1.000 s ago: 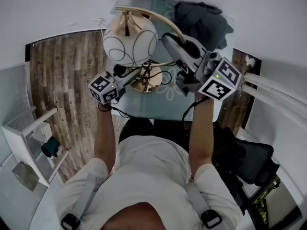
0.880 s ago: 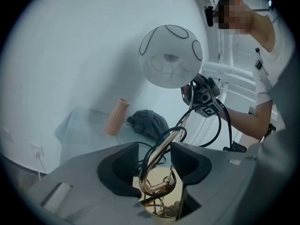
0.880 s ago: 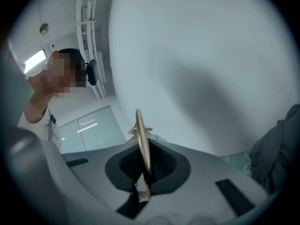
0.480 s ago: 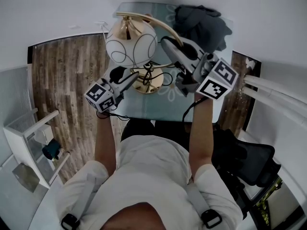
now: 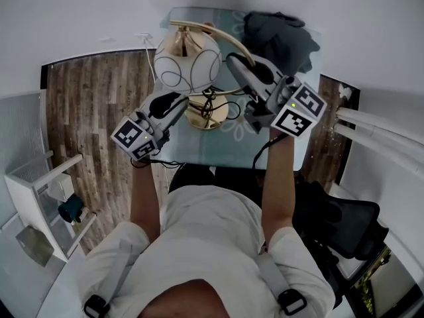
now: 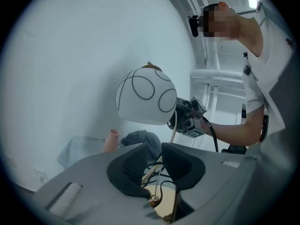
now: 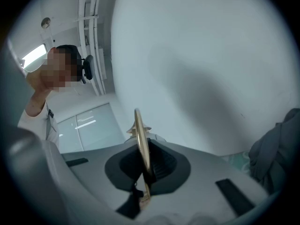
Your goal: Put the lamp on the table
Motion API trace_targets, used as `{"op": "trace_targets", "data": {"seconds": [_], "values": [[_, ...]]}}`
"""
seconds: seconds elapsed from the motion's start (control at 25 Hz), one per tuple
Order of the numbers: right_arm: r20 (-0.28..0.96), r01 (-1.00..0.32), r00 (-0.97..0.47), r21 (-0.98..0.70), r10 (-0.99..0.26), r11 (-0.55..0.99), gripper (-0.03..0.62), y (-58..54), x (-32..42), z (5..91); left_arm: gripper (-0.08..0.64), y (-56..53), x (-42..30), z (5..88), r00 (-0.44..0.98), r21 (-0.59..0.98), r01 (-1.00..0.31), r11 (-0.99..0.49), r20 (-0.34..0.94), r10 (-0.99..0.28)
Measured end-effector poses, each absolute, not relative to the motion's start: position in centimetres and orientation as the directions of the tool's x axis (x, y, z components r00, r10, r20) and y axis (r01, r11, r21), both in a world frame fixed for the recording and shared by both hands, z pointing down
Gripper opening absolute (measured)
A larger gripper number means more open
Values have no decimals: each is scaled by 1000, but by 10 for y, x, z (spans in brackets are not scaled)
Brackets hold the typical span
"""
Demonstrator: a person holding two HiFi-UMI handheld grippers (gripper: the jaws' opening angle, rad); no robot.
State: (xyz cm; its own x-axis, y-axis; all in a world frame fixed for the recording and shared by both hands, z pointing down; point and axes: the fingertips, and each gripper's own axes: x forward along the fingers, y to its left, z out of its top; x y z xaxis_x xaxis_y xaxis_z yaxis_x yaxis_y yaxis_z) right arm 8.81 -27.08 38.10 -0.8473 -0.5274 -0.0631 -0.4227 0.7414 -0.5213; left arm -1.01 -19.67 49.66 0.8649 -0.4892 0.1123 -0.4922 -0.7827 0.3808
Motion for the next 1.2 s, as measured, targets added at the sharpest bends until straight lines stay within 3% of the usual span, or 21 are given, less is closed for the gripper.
{"op": "trace_targets", "data": {"seconds": [0.28, 0.88, 1.2], "values": [[-58, -430, -844, -522, -533, 737, 3, -268, 89, 383, 3, -191, -10, 473, 869, 337, -486, -806, 92, -486], [-37, -443, -850, -490, -526, 751, 5, -252, 83, 382, 0, -168, -2, 413, 902, 272, -421, -865, 22, -432], [-38, -433, -859, -480, -511, 763, 35, -233, 78, 381, 0, -153, 1, 389, 909, 250, -403, -881, 1, -416]]}}
